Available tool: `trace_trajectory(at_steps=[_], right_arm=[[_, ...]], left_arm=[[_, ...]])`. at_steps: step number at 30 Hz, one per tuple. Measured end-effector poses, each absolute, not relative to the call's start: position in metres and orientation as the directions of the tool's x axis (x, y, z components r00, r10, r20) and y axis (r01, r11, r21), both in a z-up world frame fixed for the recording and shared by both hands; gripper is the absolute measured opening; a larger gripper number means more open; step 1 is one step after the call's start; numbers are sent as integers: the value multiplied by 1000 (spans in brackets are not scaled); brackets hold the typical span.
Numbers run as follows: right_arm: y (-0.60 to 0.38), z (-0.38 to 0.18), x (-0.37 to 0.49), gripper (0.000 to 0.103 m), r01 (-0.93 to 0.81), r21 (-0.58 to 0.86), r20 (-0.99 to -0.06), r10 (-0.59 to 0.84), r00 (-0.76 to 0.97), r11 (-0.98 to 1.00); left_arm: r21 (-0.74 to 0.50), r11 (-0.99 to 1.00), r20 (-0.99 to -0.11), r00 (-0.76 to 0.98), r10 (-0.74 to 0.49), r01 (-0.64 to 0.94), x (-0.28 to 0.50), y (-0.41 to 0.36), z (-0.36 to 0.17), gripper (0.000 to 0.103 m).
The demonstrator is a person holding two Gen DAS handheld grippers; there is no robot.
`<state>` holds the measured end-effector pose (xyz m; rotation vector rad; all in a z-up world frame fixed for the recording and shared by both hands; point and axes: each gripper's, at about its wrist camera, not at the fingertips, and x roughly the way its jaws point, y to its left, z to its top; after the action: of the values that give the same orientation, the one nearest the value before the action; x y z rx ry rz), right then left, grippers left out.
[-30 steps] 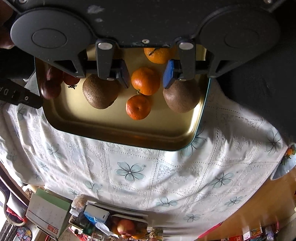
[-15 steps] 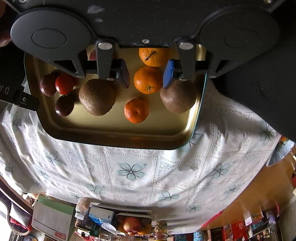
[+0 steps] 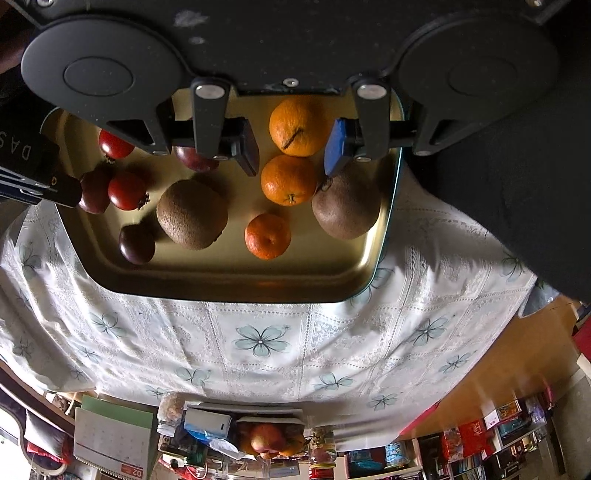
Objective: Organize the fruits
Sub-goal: 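Lift both open grippers up out of the tray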
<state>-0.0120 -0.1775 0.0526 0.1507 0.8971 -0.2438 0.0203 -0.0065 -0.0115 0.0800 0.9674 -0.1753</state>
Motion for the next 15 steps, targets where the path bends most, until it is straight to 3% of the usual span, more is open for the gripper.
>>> trace_trajectory(at_steps=[15], right_arm=[[-175,45,-33,45,307,31,-803,-159,574,951]], left_arm=[[-29,985,-815,566,-123,172,-4,-1,-12,40]])
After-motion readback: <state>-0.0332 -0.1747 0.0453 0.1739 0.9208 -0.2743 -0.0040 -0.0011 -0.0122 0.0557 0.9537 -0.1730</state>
